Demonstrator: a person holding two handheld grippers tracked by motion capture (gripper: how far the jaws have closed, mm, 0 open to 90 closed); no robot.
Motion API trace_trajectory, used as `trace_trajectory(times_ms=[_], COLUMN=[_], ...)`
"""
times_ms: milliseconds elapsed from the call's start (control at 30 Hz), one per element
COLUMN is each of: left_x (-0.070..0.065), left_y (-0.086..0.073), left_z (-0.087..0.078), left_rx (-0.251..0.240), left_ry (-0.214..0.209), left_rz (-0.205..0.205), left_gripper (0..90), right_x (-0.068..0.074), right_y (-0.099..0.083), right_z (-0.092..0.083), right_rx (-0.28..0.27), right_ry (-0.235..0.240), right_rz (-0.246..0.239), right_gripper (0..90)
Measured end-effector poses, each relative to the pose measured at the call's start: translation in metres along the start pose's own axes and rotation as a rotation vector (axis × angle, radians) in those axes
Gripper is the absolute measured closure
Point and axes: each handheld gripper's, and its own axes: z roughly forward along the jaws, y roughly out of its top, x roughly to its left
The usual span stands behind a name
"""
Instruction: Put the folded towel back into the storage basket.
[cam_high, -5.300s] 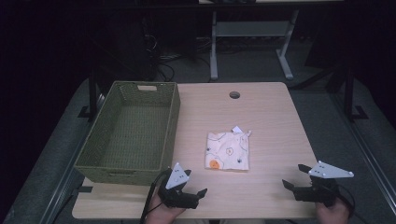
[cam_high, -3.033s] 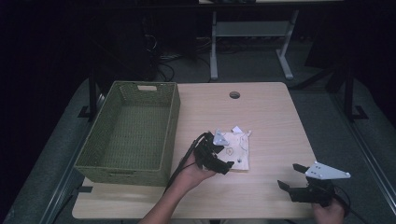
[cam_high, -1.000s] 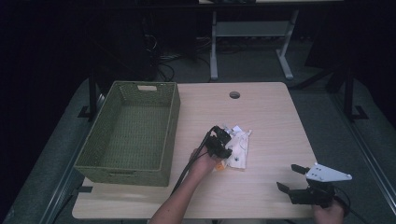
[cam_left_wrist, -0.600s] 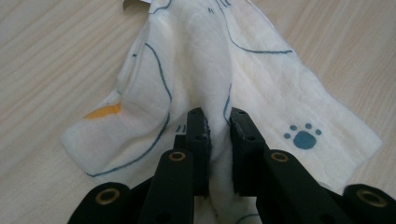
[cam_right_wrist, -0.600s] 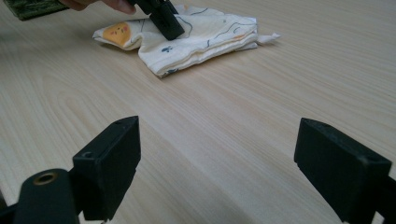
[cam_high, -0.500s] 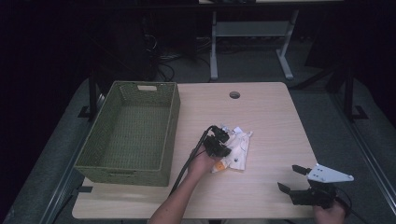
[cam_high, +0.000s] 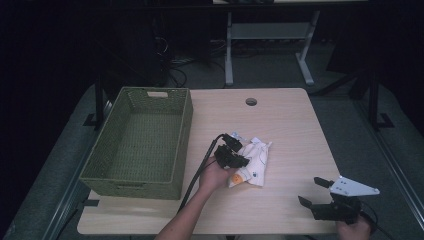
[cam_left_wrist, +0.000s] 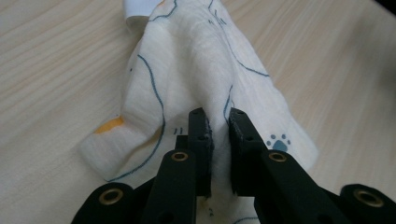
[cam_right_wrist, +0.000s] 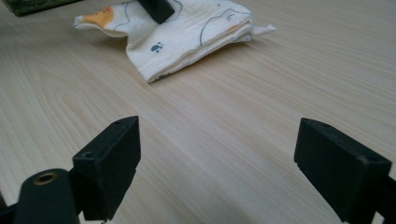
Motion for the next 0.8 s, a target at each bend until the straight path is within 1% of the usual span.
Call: trace_trajectory(times_ms=[33,67,100,133,167,233,300,367,400,500,567,633,700,800], left_x=[0.0,0.001,0.0,0.0,-0.001,-0.002,-0.001,-0.001,-0.001,-0.001,-0.004,-0.006,-0.008,-0.008], left_y=[-0.001,-0.002,-0.003,-0.003,-0.004,-0.004,-0.004,-0.005,-0.005,-0.006,-0.007,-0.009,-0.011,-0.013], left_z=[-0.003,-0.005,-0.01,-0.01,-0.015,-0.018,-0.02,-0.023,-0.023,-0.027,-0.028,-0.03,-0.033,-0.035], left_rx=[-0.007,-0.024,-0.034,-0.034,-0.049,-0.056,-0.064,-0.086,-0.086,-0.116,-0.11,-0.112,-0.113,-0.121], left_ry=[-0.017,-0.031,-0.053,-0.053,-0.061,-0.065,-0.079,-0.107,-0.107,-0.153,-0.155,-0.165,-0.172,-0.18], left_rz=[-0.01,-0.022,-0.029,-0.029,-0.032,-0.028,-0.034,-0.058,-0.058,-0.084,-0.077,-0.074,-0.067,-0.074], left_gripper=[82.1,82.1,82.1,82.1,82.2,82.3,82.3,82.3,82.3,82.3,82.3,82.2,82.2,82.2], right_x=[0.0,-0.001,-0.002,-0.002,-0.003,-0.003,-0.002,-0.001,-0.001,-0.001,-0.002,-0.003,-0.005,-0.006], right_y=[0.0,0.0,0.0,0.0,0.0,0.0,0.0,0.001,0.001,0.002,0.002,0.001,0.001,0.0], right_z=[0.0,-0.002,-0.002,-0.002,-0.002,-0.002,-0.002,-0.001,-0.001,-0.001,-0.001,-0.001,-0.002,-0.003], right_rx=[-0.002,-0.004,-0.006,-0.006,-0.007,-0.003,-0.002,-0.002,-0.002,-0.002,0.0,-0.001,-0.003,-0.005], right_ry=[0.0,-0.012,-0.011,-0.011,-0.011,-0.006,-0.007,-0.007,-0.006,-0.007,-0.008,-0.013,-0.017,-0.021], right_rz=[0.0,0.002,0.005,0.005,0.014,0.023,0.025,0.025,0.025,0.023,0.023,0.026,0.036,0.04], right_gripper=[14.0,14.0,14.0,14.0,14.0,14.0,14.0,14.0,14.0,14.0,14.0,14.0,14.0,14.0])
